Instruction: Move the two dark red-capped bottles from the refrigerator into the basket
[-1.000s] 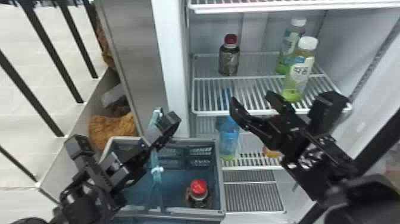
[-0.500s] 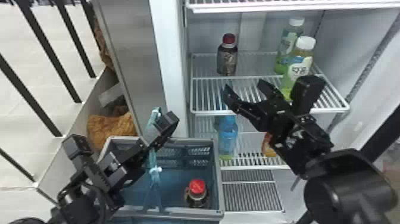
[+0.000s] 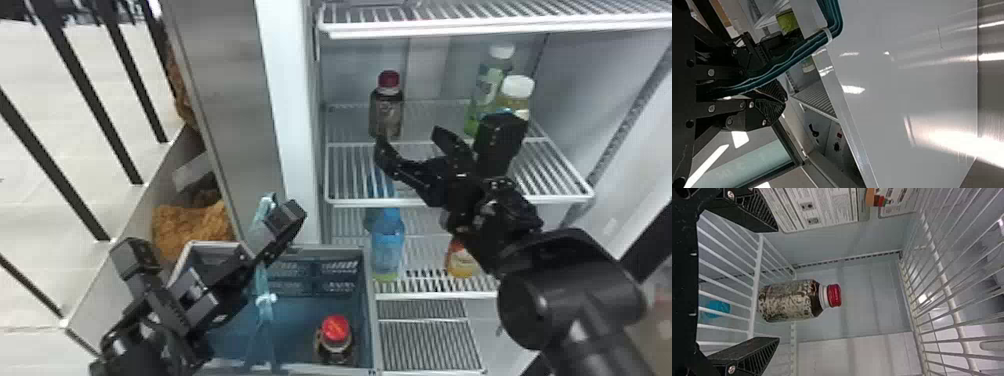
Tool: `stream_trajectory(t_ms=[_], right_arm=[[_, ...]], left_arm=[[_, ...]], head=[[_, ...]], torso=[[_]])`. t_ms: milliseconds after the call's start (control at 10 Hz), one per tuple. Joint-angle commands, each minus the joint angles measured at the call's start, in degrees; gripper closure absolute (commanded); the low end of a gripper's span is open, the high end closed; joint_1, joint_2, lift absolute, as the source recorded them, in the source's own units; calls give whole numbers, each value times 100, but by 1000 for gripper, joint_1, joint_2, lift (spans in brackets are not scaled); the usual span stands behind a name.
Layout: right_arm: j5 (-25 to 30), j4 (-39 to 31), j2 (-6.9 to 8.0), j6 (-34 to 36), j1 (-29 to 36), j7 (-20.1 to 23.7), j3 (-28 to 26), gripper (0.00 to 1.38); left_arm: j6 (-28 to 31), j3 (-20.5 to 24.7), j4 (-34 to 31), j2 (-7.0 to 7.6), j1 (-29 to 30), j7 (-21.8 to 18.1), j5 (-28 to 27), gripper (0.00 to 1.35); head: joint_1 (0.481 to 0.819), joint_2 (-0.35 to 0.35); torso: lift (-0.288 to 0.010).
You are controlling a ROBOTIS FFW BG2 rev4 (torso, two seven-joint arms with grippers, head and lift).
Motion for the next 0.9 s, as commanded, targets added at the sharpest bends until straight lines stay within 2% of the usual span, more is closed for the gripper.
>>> stream_trajectory(t_ms=[0,600,800], right_arm=[[88,316,25,-30,-258,-37,70,96],[111,1680,175,-185,-1229,-177,333,94],[111,1948,192,-213,-1496,-257,482,96]], left_arm=[[-1,0,0,7,-4,-5,10,1200],[13,-46,14,34,-46,4,10,1200],[13,-69,42,43,-74,-5,10,1200]], head=[[652,45],[634,48],[627,46]], torso=[[-34],[-34],[-34]])
